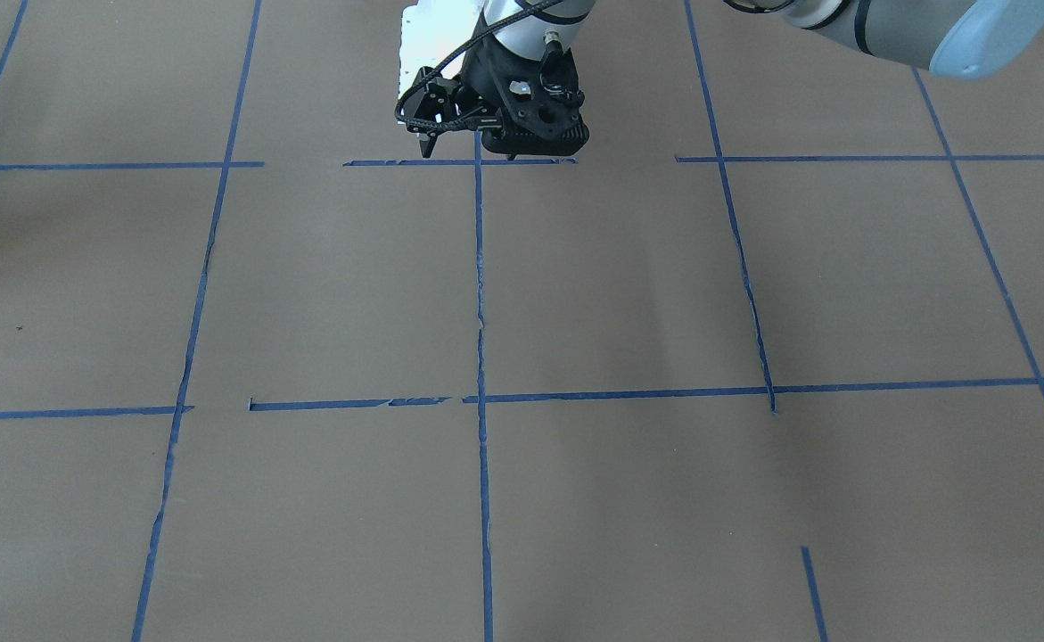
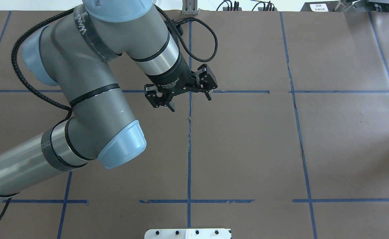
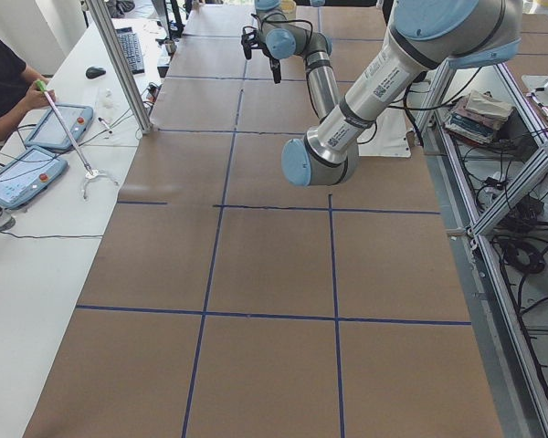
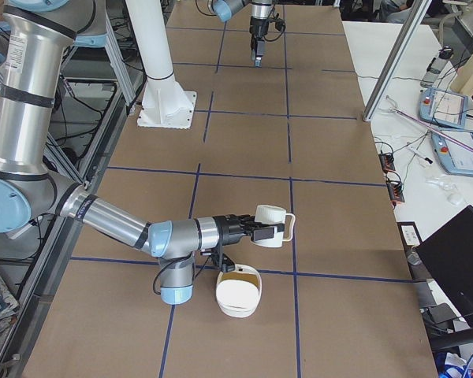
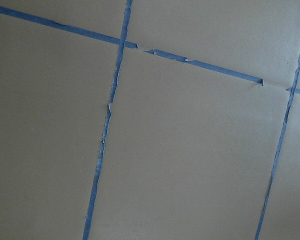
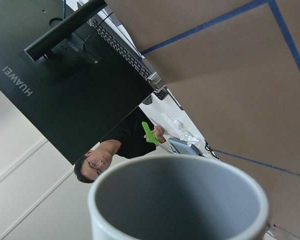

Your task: Left arm hands cup to right arm to dump lemon

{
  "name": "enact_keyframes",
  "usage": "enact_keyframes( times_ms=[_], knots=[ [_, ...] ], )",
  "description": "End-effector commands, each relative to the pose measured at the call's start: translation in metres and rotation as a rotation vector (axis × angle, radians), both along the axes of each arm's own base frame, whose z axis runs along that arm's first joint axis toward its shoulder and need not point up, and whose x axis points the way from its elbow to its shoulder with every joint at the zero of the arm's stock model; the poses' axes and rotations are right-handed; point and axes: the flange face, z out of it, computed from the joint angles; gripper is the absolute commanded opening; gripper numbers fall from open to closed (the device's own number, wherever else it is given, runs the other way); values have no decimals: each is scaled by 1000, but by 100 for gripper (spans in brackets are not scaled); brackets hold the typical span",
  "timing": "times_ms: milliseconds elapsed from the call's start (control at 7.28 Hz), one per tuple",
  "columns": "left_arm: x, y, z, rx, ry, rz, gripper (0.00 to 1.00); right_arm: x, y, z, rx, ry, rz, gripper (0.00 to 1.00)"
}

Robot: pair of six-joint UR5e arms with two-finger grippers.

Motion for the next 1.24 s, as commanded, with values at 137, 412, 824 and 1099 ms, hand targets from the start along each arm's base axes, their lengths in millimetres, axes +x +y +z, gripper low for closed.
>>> enact_keyframes(
  times_ms=[137,412,824,1099],
  knots=[
    [-1,0,0,0,0,-2,100,-42,-65,-84,-30,148,-47,23],
    [0,-1,2,-1,-4,-2,100,-93,-125,-129,74,340,-86,24],
    [-13,-13,1,-2,-2,-31,100,-206,-152,-163,329,868,-148,23],
    [-16,-15,1,-2,-2,-35,100,-288,-155,-208,401,1065,-124,22]
  ],
)
